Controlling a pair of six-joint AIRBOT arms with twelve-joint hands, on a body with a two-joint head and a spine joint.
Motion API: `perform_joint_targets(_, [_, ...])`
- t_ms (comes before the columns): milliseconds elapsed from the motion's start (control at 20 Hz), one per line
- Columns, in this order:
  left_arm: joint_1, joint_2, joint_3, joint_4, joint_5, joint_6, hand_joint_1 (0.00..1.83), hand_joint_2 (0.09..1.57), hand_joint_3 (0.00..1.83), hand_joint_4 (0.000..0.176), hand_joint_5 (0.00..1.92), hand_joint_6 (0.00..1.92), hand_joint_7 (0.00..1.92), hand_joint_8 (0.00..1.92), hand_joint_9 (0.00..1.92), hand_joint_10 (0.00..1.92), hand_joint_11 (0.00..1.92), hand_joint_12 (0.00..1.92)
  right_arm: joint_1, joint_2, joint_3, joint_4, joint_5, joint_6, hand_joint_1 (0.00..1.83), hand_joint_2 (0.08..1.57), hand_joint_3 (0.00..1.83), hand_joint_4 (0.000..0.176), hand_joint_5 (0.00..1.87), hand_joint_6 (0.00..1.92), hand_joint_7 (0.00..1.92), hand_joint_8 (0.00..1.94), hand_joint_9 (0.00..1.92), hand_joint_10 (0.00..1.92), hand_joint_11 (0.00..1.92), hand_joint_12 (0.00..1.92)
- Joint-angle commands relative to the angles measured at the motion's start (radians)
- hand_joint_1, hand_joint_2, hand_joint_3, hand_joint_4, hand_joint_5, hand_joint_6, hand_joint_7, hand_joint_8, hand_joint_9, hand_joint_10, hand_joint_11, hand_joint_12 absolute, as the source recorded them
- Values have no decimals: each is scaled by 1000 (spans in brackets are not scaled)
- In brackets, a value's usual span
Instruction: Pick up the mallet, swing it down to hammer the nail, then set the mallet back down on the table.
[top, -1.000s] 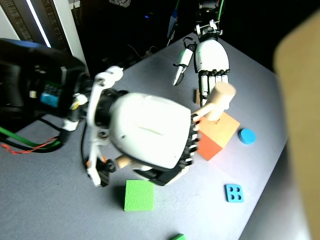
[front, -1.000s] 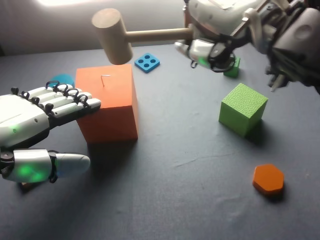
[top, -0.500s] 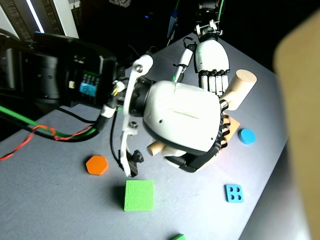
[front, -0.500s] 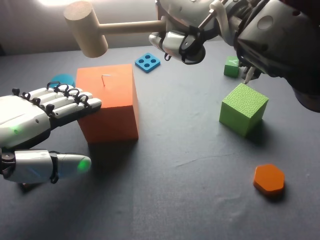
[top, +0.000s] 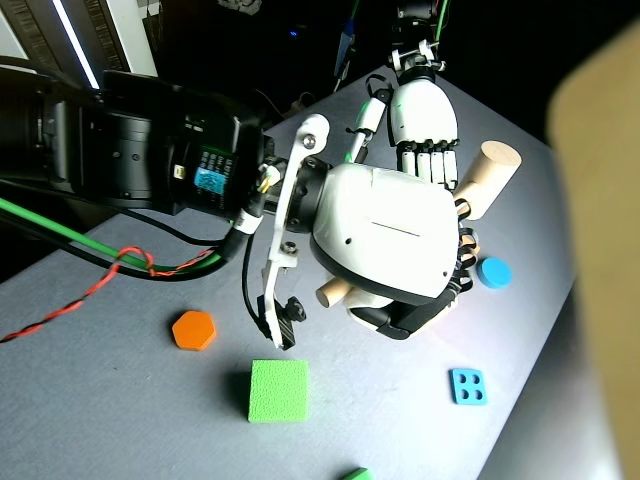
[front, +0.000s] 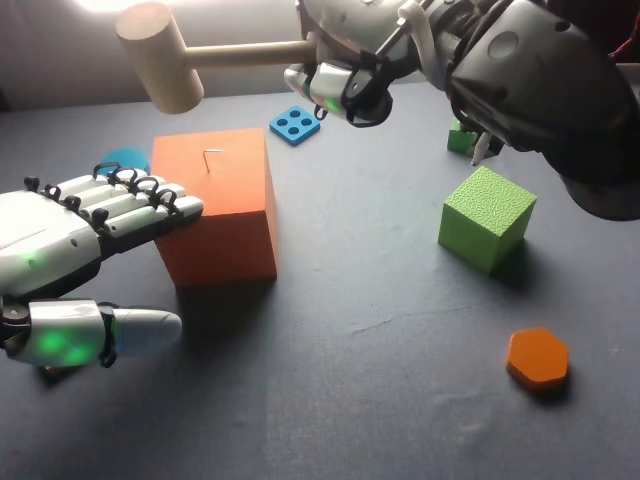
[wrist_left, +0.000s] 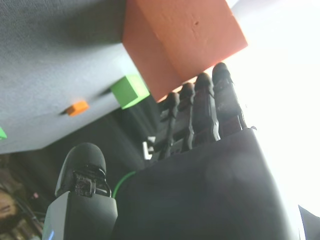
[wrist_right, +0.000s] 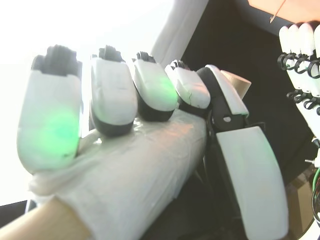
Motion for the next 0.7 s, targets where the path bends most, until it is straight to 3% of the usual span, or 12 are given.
perform_joint_targets(0, [-6,-3,3,-16,-80,-4,0,1241,0,0,61,5,66,9,53,5,11,18,0,2,5,-46,72,7,770,1559,13,176,1440,1921,1629,1941,1731,1921,1906,1921])
perform_joint_targets(400, [-5,-3,4,-16,-80,-5,0,1243,2,0,74,7,79,10,65,9,16,27,-175,-17,48,-48,68,19,691,1568,5,176,1451,1921,1633,1941,1730,1921,1903,1921])
perform_joint_targets(650, [-5,-3,4,-16,-80,-6,0,1244,0,0,68,5,89,10,79,11,23,31,-133,1,45,-48,71,37,704,1555,2,176,1444,1921,1633,1941,1727,1921,1902,1921])
